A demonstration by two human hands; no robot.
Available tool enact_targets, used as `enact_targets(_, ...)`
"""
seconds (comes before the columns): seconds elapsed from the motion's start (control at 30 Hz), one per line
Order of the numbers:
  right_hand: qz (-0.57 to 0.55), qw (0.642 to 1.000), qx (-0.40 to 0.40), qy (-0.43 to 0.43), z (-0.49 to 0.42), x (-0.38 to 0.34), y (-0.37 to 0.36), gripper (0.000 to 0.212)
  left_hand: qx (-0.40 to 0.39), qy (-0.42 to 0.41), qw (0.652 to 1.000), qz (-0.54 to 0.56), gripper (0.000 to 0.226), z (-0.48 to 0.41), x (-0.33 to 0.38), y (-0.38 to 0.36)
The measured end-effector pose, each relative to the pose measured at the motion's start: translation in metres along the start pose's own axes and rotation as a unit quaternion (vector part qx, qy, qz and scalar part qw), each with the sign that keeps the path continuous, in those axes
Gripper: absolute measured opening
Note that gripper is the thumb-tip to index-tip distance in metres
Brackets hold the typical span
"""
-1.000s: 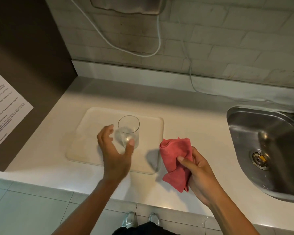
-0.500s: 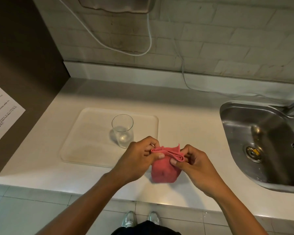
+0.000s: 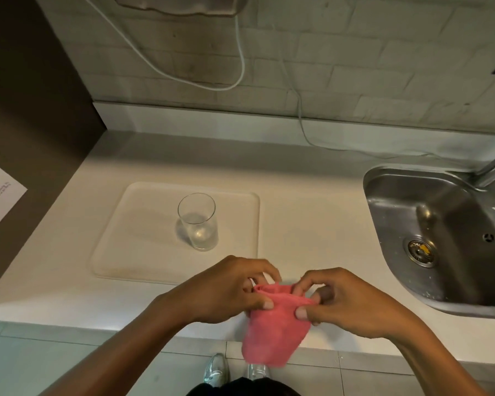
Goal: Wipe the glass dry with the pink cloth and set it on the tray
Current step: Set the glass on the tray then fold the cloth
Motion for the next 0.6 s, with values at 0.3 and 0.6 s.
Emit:
enact_targets(0.3, 0.233, 0.967, 0.074, -0.074, -0.087, 0.035, 0.033, 0.025, 0.086, 0.014, 0.988, -0.131, 0.012, -0.093, -0.033, 0.002)
enact_targets(0.6, 0.342, 0.923, 0.161, -0.076, -0.145, 0.037, 0.061, 0.014, 0.147, 0.014, 0.955, -0.256, 0.007, -0.154, -0.031, 0.025)
Point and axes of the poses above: each hand's wrist, its own z-axis away from the middle knuckle, its own y-axis out of the back of the hand, x = y × z, the point moved 3 cm from there along -z, towards the middle knuckle, and after that the axes turned 3 degrees about z, right-handed, at the moved point
